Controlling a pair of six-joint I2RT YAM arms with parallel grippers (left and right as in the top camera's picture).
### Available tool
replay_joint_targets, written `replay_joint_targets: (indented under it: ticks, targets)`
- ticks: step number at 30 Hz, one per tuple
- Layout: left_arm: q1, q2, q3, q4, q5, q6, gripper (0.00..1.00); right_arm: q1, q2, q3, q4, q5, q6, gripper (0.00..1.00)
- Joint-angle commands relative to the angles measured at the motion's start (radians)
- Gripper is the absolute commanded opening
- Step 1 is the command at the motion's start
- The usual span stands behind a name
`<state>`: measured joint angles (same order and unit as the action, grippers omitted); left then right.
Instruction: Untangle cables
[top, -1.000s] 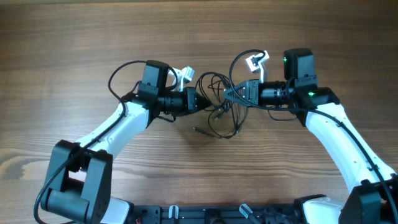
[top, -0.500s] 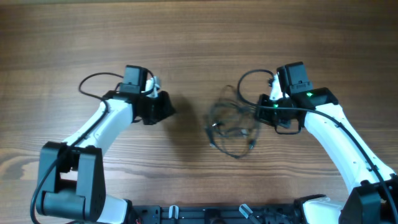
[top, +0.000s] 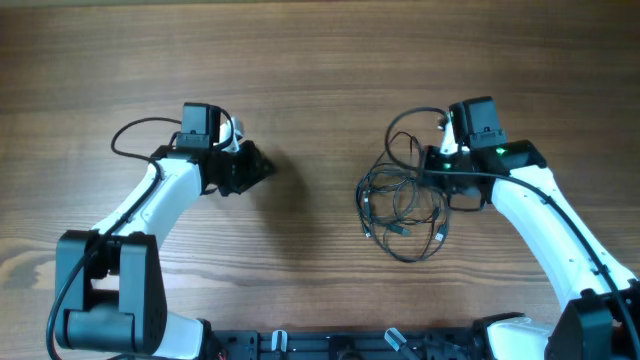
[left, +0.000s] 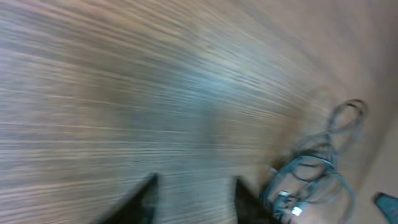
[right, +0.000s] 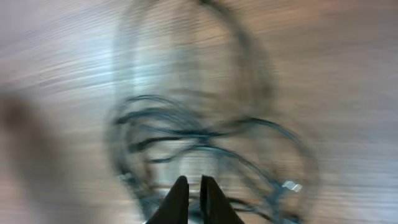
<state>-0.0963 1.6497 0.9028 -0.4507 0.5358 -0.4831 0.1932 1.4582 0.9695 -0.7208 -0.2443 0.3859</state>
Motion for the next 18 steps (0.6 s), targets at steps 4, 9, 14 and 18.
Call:
replay_joint_targets:
  ticks: [4, 9, 14, 18]
  targets:
    - [-0.105, -0.021, 0.002, 0.057, 0.086, 0.091, 0.69, 0.000, -0.009, 0.004, 0.002, -0.018, 0.073, 0.17]
    - [-0.227, -0.016, 0.002, 0.122, -0.114, 0.114, 0.73, 0.000, -0.009, 0.003, -0.077, 0.057, 0.089, 0.18]
    - [-0.344, -0.010, 0.002, 0.237, -0.232, 0.196, 0.74, 0.000, -0.009, 0.003, -0.157, 0.116, 0.163, 0.18]
    - [-0.410, 0.016, 0.002, 0.324, -0.311, 0.222, 0.79, 0.000, -0.009, 0.004, -0.171, 0.114, 0.195, 0.18]
